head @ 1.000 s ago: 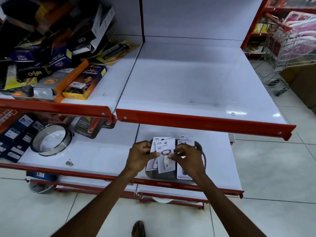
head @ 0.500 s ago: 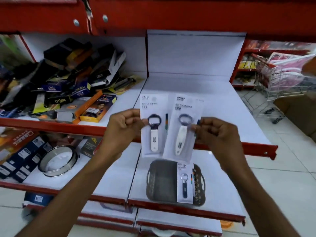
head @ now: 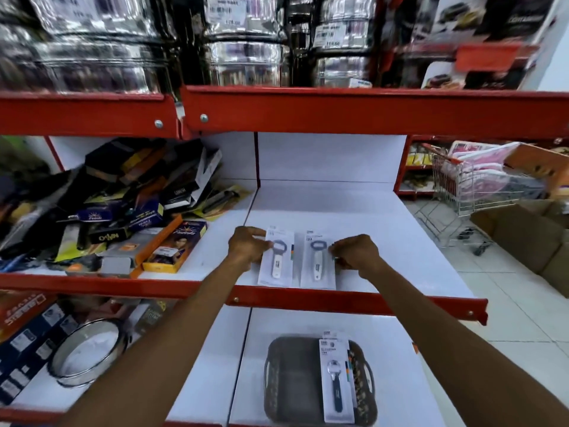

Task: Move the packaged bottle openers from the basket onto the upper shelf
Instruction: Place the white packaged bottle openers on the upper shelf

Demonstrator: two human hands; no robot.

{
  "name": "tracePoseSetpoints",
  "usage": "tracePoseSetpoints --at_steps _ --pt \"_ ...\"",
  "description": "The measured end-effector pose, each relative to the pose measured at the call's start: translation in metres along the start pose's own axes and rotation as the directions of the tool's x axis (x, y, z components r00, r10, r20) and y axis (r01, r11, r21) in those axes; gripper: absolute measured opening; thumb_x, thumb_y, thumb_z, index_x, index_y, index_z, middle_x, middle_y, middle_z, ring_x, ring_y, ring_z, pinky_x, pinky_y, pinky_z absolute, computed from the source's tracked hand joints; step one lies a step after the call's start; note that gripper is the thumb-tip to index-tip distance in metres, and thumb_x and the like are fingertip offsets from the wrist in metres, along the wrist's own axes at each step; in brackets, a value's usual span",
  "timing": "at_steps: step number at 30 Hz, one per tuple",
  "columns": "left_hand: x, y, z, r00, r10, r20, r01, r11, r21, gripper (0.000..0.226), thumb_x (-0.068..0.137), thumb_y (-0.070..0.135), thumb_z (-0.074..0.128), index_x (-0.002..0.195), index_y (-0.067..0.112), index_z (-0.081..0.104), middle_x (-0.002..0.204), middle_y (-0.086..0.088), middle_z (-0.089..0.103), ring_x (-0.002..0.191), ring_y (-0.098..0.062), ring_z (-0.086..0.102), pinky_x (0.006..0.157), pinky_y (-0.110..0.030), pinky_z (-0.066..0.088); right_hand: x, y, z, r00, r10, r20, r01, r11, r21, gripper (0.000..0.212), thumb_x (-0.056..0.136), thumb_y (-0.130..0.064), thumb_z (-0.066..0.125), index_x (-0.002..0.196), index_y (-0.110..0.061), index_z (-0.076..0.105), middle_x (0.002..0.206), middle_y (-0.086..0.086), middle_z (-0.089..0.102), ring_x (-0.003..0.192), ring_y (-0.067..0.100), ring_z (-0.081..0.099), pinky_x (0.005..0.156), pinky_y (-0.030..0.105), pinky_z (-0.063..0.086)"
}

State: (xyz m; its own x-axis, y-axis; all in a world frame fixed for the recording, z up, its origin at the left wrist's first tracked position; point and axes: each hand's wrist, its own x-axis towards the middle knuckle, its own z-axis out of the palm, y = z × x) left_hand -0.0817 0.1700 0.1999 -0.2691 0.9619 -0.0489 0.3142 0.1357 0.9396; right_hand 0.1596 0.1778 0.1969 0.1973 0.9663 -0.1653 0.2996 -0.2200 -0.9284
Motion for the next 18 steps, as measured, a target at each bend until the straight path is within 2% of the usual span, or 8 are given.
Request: tracePoseSetpoints --at_steps 2,5,7,8,11,13,15,18 --pt "0.002 -0.005 0.004 1.0 0.016 -0.017 -0.014 0.992 0.125 0.039 0.076 0.012 0.083 0.111 -0.002 0.071 0.121 -0.022 0.071 0.114 -0.034 0.067 0.103 -0.042 0.054 0.0 0.004 0.001 0.998 -0.032 -0.048 0.025 0.989 -0.149 0.014 0.067 -0.009 0.078 0.071 0.003 0.074 0.071 0.017 0.074 0.053 0.019 0.07 0.067 0.03 0.063" --pt "-0.007 -0.001 0.003 0.994 0.11 -0.025 -0.097 0.941 0.325 0.026 0.08 0.026 0.08 0.095 0.005 0.076 0.115 -0.016 0.074 0.112 -0.028 0.068 0.093 -0.021 0.046 -0.011 0.002 -0.003 0.991 -0.128 -0.043 0.109 0.947 -0.304 0.031 0.07 -0.019 0.081 0.071 0.01 0.071 0.073 0.024 0.074 0.07 0.034 0.075 0.075 0.038 0.062" --pt "-0.021 0.002 0.001 0.977 0.214 -0.01 -0.191 0.89 0.415 0.028 0.082 0.031 0.077 0.096 0.006 0.076 0.117 -0.015 0.073 0.11 -0.027 0.068 0.09 -0.021 0.044 -0.024 -0.001 -0.007 0.974 -0.226 -0.031 0.192 0.884 -0.427 0.031 0.074 -0.024 0.08 0.071 0.006 0.07 0.075 0.023 0.073 0.081 0.037 0.073 0.072 0.028 0.056" --pt "-0.03 0.003 0.001 0.961 0.277 -0.008 -0.246 0.865 0.436 0.031 0.082 0.031 0.077 0.101 0.006 0.076 0.117 -0.012 0.073 0.107 -0.026 0.069 0.093 -0.024 0.047 -0.033 -0.001 -0.011 0.955 -0.295 -0.026 0.249 0.846 -0.471 0.027 0.076 -0.025 0.079 0.082 0.001 0.074 0.084 0.018 0.075 0.087 0.033 0.073 0.075 0.026 0.054" --pt "-0.071 0.005 -0.001 0.894 0.446 -0.044 -0.391 0.824 0.41 0.017 0.083 0.029 0.075 0.092 0.015 0.078 0.096 0.004 0.078 0.076 -0.008 0.072 0.086 -0.022 0.056 -0.074 0.002 -0.025 0.873 -0.485 -0.049 0.408 0.782 -0.471 0.026 0.08 -0.023 0.076 0.102 -0.009 0.077 0.097 0.005 0.078 0.08 0.015 0.072 0.085 0.028 0.057" --pt "-0.101 0.001 0.002 0.867 0.496 -0.035 -0.451 0.814 0.367 0.007 0.083 0.029 0.074 0.078 0.024 0.075 0.074 0.019 0.073 0.062 0.005 0.067 0.069 0.001 0.046 -0.106 0.011 -0.035 0.85 -0.52 -0.08 0.447 0.794 -0.412 0.017 0.081 -0.023 0.075 0.097 -0.017 0.077 0.09 -0.006 0.078 0.062 0.002 0.067 0.076 0.017 0.056" --pt "-0.128 -0.011 0.01 0.884 0.468 0.011 -0.451 0.846 0.283 0.012 0.082 0.03 0.075 0.07 0.03 0.072 0.06 0.024 0.068 0.063 0.011 0.065 0.06 0.005 0.041 -0.133 0.027 -0.043 0.862 -0.5 -0.077 0.448 0.826 -0.342 0.011 0.081 -0.022 0.074 0.091 -0.023 0.078 0.081 -0.015 0.074 0.061 -0.001 0.068 0.065 0.002 0.049" --pt "-0.153 -0.042 0.033 0.921 0.366 0.135 -0.388 0.896 0.216 0.025 0.081 0.031 0.076 0.06 0.038 0.064 0.059 0.028 0.067 0.061 0.012 0.063 0.055 0.002 0.041 -0.151 0.064 -0.045 0.907 -0.419 -0.026 0.389 0.862 -0.325 0.011 0.081 -0.017 0.074 0.091 -0.021 0.079 0.078 -0.013 0.075 0.06 -0.006 0.067 0.061 -0.001 0.048"
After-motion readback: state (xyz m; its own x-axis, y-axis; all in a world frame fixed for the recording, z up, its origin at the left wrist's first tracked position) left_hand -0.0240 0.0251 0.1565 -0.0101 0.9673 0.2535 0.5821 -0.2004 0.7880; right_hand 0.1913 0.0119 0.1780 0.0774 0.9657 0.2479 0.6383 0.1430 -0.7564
